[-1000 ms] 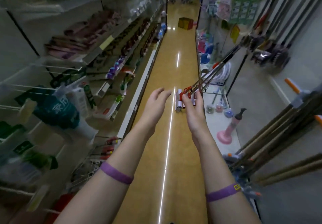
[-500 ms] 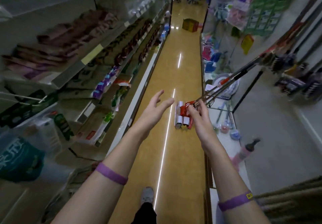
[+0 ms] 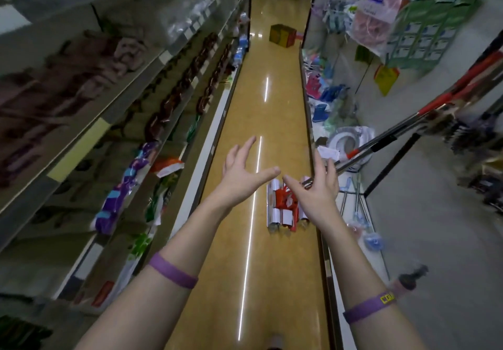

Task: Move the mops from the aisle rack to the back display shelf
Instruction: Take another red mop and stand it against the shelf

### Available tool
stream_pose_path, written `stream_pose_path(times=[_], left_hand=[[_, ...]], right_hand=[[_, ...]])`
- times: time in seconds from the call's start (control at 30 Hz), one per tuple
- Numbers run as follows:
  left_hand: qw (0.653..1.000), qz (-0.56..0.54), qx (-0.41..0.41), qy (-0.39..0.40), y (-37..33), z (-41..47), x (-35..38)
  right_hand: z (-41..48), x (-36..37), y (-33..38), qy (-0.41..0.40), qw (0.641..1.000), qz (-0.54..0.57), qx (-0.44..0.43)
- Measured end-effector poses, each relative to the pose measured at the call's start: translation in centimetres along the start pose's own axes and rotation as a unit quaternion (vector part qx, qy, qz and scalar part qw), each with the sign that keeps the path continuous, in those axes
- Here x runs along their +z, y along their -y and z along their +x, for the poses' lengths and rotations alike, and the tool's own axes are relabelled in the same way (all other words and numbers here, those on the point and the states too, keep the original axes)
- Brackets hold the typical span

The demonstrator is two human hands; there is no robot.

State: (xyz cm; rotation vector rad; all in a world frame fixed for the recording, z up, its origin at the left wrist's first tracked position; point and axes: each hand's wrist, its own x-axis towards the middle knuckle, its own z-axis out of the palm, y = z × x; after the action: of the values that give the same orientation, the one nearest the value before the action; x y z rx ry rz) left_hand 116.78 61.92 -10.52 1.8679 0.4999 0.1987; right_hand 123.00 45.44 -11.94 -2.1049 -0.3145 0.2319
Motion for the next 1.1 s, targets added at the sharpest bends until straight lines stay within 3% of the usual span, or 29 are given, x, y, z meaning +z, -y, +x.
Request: stream_pose_path(times=[0.3, 0.67, 0.83, 1.1], left_hand=[[0.993, 0.11, 0.03, -0.027, -1.3, 18.5, 4.7], [0.949, 0.29, 0.063, -0.105, -7.5, 40.1, 8.9], [0.964, 0.256, 0.057, -0.049, -9.7, 47.3, 11.5], [0.959, 0.241, 0.113, 0.099, -12.2, 58.0, 19.8]], right_hand=[[20.0, -0.5, -3.0, -0.018, 0.994, -0.104, -0.031], [43.5, -3.7, -3.4, -0.008, 0.982, -0.177, -0.071], [49.8, -5.6, -3.9, -0.019, 0.999, -0.027, 0.0], [56.6, -10.1, -8.9, -0.108, 0.987, 0.062, 0.099]])
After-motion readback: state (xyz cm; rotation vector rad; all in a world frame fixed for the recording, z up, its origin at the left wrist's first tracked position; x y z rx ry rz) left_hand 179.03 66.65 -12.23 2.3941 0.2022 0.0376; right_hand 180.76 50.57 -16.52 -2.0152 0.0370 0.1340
